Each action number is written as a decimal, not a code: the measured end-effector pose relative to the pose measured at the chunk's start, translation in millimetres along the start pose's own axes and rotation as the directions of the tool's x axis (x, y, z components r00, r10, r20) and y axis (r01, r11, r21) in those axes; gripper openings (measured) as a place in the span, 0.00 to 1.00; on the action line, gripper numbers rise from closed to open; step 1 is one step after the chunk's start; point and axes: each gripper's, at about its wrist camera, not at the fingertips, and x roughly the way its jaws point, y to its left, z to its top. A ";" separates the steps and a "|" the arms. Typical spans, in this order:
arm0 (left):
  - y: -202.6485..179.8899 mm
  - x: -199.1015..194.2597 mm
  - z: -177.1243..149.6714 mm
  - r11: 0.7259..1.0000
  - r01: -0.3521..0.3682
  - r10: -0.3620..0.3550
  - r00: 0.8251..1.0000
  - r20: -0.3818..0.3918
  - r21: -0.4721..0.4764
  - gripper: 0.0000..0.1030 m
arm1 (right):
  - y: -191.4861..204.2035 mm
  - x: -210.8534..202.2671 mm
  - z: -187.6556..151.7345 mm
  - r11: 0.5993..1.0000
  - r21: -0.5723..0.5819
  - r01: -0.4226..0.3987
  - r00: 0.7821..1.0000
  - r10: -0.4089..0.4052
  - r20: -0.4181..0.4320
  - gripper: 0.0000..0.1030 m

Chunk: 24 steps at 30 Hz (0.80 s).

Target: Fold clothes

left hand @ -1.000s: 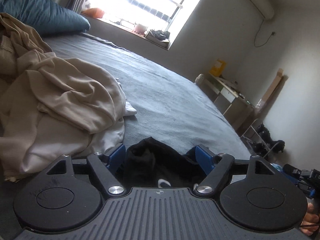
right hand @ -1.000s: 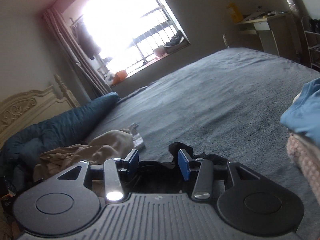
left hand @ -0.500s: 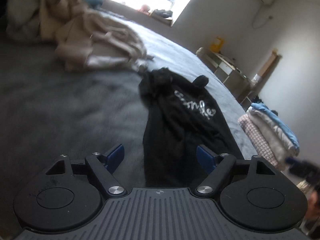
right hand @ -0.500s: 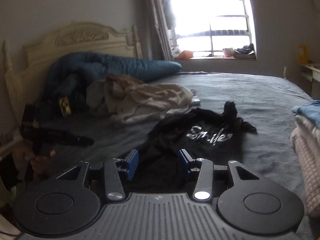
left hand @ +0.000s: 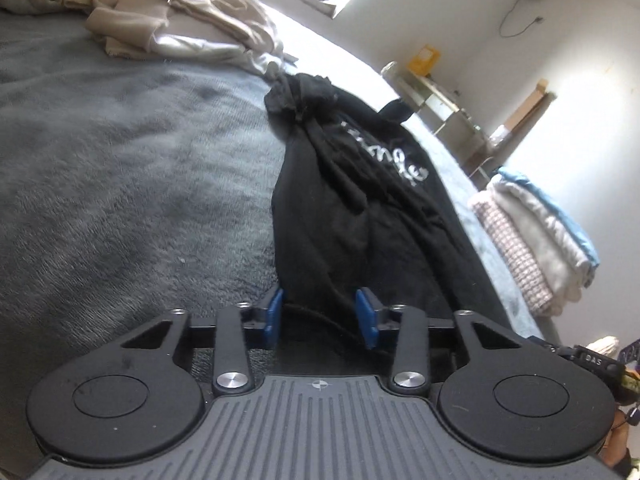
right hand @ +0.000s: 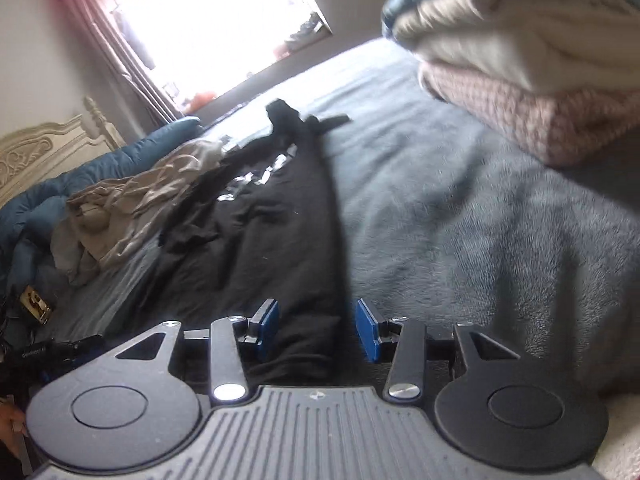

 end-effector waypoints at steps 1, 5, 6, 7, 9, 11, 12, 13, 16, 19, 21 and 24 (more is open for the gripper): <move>-0.6 2.6 -2.2 1.000 -0.018 0.018 1.000 0.001 0.002 0.22 | -0.4 5.7 -2.3 1.000 -0.005 0.000 1.000 0.000 -0.015 0.39; -6.3 -0.5 -5.5 0.999 -0.037 0.037 0.999 0.021 0.005 0.09 | 6.9 6.9 -5.4 0.996 -0.083 0.023 1.000 -0.023 -0.001 0.05; -9.5 -3.3 -5.5 0.999 -0.033 0.033 0.999 0.032 0.012 0.09 | 7.2 0.4 -2.2 0.996 -0.086 0.033 0.999 -0.031 0.029 0.05; -12.7 -6.2 -5.5 0.999 -0.029 0.028 0.999 0.042 0.018 0.09 | 7.3 -3.9 1.3 0.994 -0.098 0.051 0.998 -0.046 0.045 0.05; -21.1 -8.9 -4.0 0.999 -0.006 0.005 0.999 0.050 0.034 0.09 | 7.5 -11.9 8.4 0.988 -0.124 0.088 0.994 -0.079 0.075 0.07; -28.8 -9.3 -1.7 0.999 0.015 -0.017 0.998 0.057 0.044 0.09 | 15.4 -16.1 11.6 0.970 -0.168 0.178 0.982 -0.163 0.098 0.24; -32.3 -9.1 -0.4 0.999 0.026 -0.028 0.998 0.061 0.046 0.09 | 21.1 -19.4 10.9 0.964 -0.189 0.188 0.978 -0.167 0.123 0.29; -34.4 -8.9 1.1 0.998 0.037 -0.040 0.997 0.065 0.047 0.09 | 30.0 -24.0 8.3 0.962 -0.220 0.162 0.979 -0.129 0.159 0.30; -38.6 -7.7 5.9 0.996 0.076 -0.079 0.995 0.061 0.044 0.09 | 71.7 -31.1 -9.8 0.914 -0.404 0.036 0.977 0.053 0.207 0.37; -40.3 -3.8 12.5 0.993 0.113 -0.114 0.993 0.037 0.027 0.09 | 120.3 -16.8 -34.9 0.798 -0.599 -0.067 0.970 0.192 0.147 0.43; -41.8 -0.9 17.0 0.991 0.134 -0.135 0.991 0.025 0.013 0.09 | 149.4 5.7 -53.6 0.717 -0.688 -0.110 0.970 0.227 0.082 0.46; -47.2 3.3 22.6 0.986 0.164 -0.164 0.986 0.011 0.018 0.09 | 181.0 42.5 -73.7 0.650 -0.746 -0.143 0.971 0.238 0.021 0.45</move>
